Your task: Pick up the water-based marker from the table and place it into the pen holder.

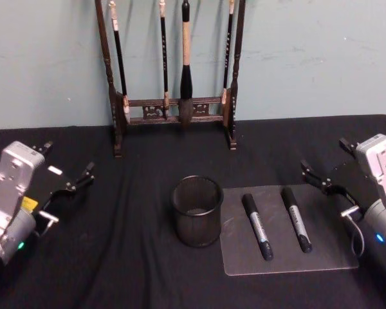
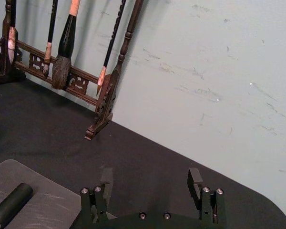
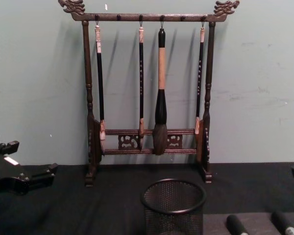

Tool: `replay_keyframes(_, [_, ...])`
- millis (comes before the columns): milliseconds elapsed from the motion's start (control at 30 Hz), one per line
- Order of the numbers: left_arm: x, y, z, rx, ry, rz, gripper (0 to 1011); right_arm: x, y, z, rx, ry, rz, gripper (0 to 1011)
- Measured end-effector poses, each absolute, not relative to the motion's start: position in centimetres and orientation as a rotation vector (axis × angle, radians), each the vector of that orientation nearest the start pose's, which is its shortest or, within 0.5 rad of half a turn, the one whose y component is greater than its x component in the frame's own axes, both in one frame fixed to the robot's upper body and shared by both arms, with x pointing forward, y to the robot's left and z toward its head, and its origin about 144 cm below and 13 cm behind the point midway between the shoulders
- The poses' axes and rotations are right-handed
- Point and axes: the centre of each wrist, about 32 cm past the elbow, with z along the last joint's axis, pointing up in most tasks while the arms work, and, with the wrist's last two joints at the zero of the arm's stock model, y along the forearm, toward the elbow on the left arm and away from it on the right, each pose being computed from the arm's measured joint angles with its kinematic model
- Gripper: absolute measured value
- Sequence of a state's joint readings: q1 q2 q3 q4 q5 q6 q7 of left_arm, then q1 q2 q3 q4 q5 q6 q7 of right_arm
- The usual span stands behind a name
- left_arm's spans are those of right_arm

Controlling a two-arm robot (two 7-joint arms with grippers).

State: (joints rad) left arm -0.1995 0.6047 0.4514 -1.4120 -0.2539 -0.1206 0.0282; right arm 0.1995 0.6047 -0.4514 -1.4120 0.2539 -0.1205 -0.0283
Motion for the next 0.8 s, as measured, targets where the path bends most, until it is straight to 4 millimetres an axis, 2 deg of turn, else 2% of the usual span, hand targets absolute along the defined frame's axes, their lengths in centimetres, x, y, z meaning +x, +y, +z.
replay_keyframes(800, [48.86, 30.97, 113.98, 0.304, -0.285, 1.248, 1009, 48.86, -30.96, 113.98, -0.304, -0.285, -1.248, 1002])
